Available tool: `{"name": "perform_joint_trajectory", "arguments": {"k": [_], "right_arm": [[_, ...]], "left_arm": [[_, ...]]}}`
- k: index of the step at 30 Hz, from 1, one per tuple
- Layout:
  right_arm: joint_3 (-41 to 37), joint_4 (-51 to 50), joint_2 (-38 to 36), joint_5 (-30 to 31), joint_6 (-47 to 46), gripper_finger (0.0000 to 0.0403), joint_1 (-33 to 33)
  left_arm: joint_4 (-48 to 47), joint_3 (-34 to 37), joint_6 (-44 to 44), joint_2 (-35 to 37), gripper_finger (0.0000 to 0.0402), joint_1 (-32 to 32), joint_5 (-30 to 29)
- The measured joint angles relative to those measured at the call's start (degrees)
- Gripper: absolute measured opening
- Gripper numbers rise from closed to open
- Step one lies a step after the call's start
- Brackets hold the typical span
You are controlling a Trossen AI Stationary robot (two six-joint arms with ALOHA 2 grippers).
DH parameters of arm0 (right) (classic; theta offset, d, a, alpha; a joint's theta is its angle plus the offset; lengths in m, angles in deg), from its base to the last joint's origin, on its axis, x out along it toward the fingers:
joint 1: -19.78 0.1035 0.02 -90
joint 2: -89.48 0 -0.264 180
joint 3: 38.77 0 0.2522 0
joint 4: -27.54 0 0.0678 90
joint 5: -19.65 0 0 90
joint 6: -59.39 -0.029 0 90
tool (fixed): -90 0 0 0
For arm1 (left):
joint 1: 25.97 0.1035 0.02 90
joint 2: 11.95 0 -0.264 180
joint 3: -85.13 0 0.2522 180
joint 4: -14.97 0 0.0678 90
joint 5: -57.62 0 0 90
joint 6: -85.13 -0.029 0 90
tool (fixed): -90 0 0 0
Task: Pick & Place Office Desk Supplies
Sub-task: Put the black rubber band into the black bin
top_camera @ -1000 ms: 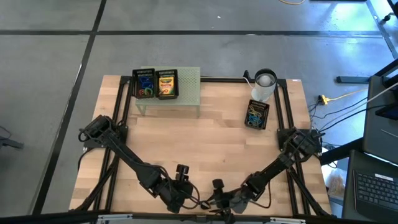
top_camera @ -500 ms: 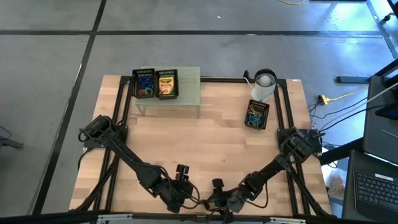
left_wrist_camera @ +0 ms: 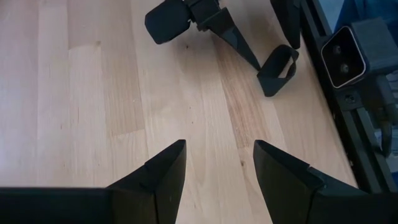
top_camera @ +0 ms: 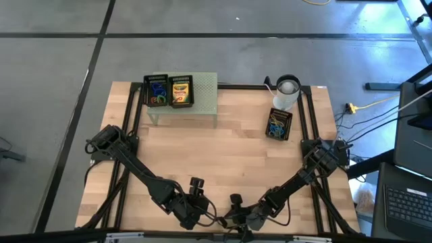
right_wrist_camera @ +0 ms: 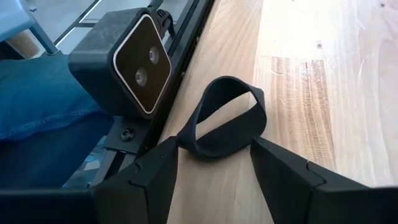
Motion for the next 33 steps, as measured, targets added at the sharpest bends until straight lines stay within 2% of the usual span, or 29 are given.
{"name": "perform_joint_trajectory", "arguments": {"k": [4,8,18,24,28,33], "right_arm": [[0.0,0.2,0.1,0.5,0.0,0.02,0.0],[-0.1,0.2,0.1,0.9,0.0,0.0168,-0.1],[-0.1,0.4,0.1,1.1,0.0,0.0011,-0.1],[-0.1,-1.0,-0.4,2.2,0.0,0.0007,-0.1],[-0.2,-9.8,-3.7,2.4,-0.1,0.0006,-0.5],[-0.2,-22.4,-11.3,11.3,-0.3,0.0004,-0.8]], "left_arm": [[0.0,0.0,0.0,0.0,0.0182,0.0,0.0],[0.0,0.0,-0.1,0.0,0.0182,0.0,0.0],[0.0,0.0,-0.1,0.0,0.0182,0.0,0.0],[-0.3,0.0,0.1,0.0,0.0182,0.0,0.0],[-0.7,0.0,0.1,0.0,0.0182,0.0,0.0],[-1.1,0.0,0.1,0.0,0.0182,0.0,0.0]]}}
